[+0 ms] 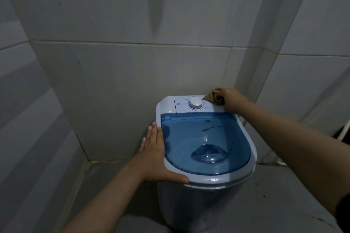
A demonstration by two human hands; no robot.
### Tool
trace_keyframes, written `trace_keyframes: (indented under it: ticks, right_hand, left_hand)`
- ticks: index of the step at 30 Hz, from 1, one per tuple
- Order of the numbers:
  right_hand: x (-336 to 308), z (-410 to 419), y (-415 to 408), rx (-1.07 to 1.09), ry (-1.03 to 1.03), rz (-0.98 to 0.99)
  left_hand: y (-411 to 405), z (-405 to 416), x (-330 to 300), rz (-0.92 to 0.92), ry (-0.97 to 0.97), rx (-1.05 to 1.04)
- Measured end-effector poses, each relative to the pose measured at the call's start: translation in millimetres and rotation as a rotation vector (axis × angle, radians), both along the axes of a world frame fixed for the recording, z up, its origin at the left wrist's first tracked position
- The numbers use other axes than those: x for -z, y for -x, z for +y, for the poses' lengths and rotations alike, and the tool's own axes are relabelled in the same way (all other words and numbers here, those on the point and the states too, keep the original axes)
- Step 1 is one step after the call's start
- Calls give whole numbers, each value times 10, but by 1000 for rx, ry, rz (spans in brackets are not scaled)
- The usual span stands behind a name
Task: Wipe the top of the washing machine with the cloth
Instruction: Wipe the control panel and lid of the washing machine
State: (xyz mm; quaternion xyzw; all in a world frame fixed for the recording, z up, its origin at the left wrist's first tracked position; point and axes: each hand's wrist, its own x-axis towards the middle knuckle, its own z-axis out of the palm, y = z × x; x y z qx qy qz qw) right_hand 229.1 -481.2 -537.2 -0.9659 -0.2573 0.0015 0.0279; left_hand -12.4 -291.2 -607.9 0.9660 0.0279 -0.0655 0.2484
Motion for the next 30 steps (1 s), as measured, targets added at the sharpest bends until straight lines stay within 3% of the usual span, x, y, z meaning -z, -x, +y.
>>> trace_keyframes:
  ticks: [5,16,30]
  right_hand:
    - [57,-263,99,91,5,9]
    - [172,-622,555,-56,74,-34]
    - [248,-940,1277,-68,18,45]
  left_hand:
    - [-4,-6,-2,-3,-3,-3]
    - [11,-34,-42,-4,-23,-13]
    - [31,-48,-61,-16,-6,-21]
